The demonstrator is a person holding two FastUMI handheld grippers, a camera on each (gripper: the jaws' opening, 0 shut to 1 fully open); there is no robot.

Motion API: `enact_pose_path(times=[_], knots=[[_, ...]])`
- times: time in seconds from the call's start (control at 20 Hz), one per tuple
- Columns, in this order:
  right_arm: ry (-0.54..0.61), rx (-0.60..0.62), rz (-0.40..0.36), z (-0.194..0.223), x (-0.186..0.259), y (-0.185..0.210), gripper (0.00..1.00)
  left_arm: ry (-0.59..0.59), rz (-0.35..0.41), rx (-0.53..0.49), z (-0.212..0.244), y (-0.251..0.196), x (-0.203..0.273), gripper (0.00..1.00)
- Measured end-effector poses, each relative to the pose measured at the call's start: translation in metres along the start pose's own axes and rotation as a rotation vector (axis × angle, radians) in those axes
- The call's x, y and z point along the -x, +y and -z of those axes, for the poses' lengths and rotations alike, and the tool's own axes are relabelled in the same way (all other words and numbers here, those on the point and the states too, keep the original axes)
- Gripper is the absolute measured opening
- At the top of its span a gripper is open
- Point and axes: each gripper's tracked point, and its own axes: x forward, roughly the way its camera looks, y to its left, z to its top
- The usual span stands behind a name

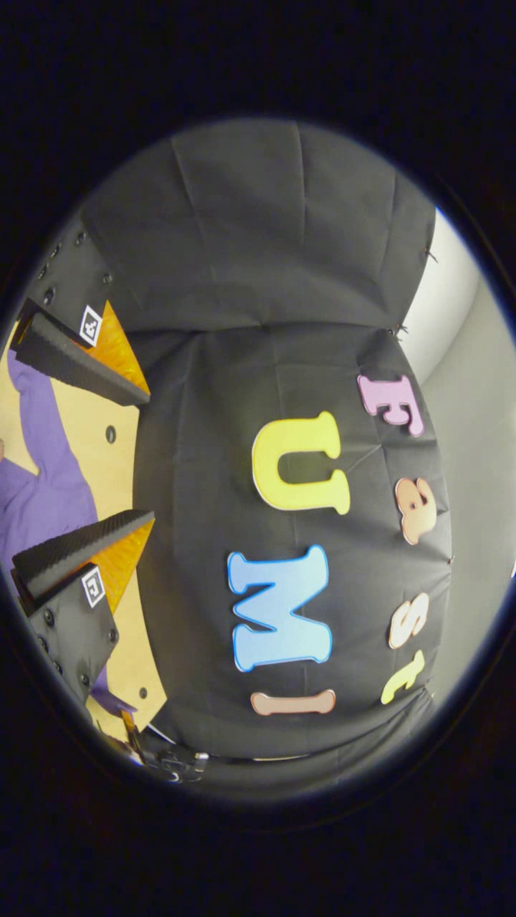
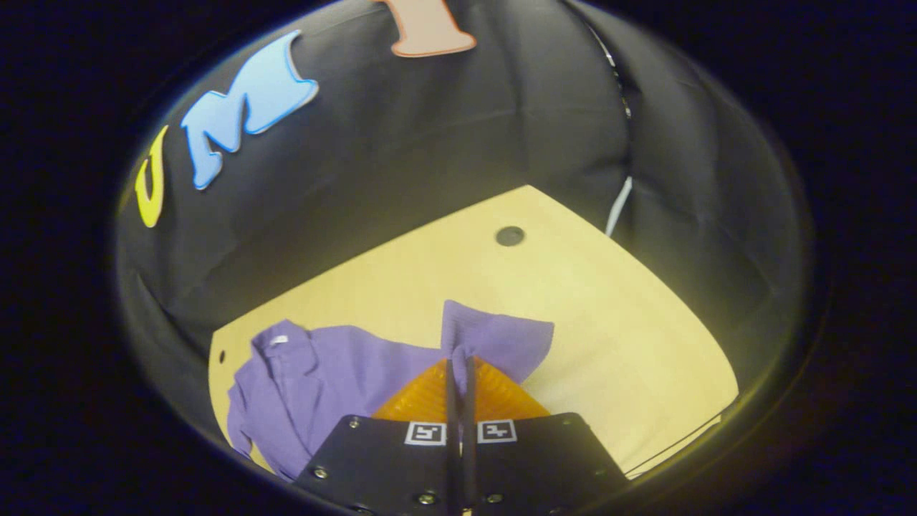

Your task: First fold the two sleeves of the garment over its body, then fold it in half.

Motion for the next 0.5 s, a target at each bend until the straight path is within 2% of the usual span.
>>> enact_pose_path(times=[0.25, 0.35, 0.45, 0.5], knots=[[-0.004, 0.140, -0.168, 0.005, -0.001, 0.124, 0.02, 0.013, -0.082, 0.005, 0.012, 0.060, 0.017, 0.93], [0.016, 0.185, -0.231, 0.019, -0.003, 0.170, 0.05, 0.028, -0.112, 0.020, 0.024, 0.085, 0.024, 0.93], [0.040, 0.223, -0.285, 0.038, 0.001, 0.215, 0.00, 0.040, -0.149, 0.028, 0.031, 0.110, 0.033, 0.94], [0.053, 0.241, -0.309, 0.048, 0.001, 0.236, 0.01, 0.046, -0.166, 0.028, 0.035, 0.121, 0.038, 0.93]])
